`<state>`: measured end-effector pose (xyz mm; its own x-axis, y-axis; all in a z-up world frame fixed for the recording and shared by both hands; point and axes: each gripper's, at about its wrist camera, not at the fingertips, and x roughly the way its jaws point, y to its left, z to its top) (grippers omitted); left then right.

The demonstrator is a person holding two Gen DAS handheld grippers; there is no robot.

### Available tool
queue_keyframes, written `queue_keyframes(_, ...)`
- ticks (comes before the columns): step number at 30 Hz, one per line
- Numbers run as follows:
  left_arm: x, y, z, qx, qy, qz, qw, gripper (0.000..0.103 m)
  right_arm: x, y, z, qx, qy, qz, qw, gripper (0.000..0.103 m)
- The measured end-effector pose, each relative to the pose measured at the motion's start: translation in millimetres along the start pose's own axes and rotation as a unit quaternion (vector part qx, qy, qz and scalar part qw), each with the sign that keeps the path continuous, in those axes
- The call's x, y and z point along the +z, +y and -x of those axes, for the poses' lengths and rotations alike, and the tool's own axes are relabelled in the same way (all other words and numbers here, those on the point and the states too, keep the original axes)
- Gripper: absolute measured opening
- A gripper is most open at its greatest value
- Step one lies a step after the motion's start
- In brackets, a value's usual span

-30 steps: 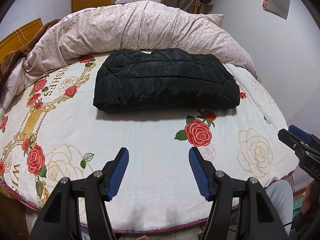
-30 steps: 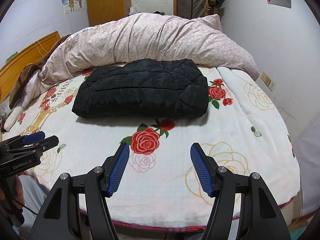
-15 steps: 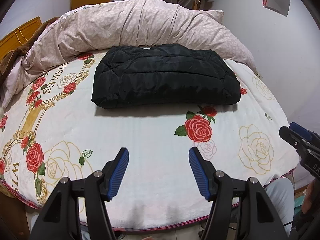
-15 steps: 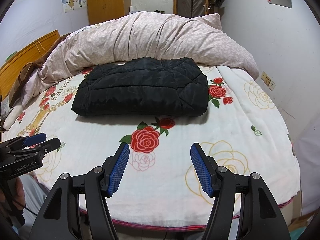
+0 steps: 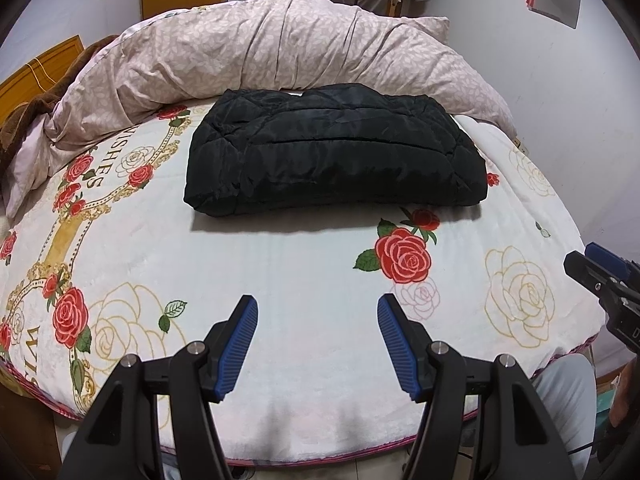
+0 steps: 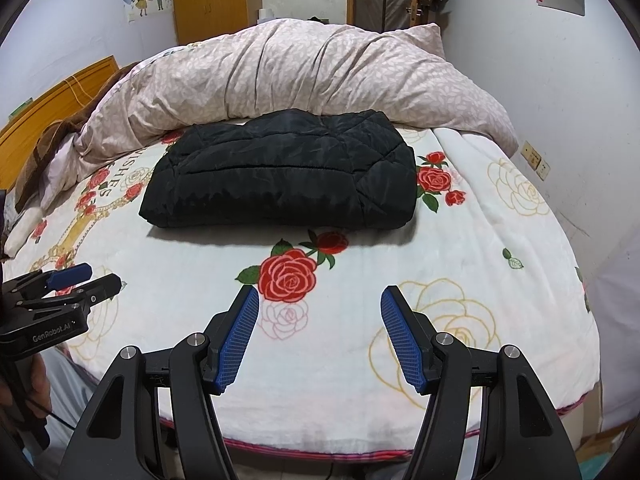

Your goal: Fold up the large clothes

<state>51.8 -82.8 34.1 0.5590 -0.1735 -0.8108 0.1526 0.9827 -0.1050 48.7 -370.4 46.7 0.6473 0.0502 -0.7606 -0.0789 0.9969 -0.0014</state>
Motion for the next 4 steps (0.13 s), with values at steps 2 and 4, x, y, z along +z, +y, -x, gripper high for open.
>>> queue_keyframes(2,0.8,1.6,-0.8,-0.002,0.000,0.001,1.0000,0.065,0.8,-0.5,-0.7,0.001,0.000,0.001,1.000,0.064)
queue_keyframes(4,0.9,1.8,-1.1,0.000,0.001,0.002,1.0000,0.065,0.4,-1.0,-0.7,0.000,0.000,0.001,1.000,0.064)
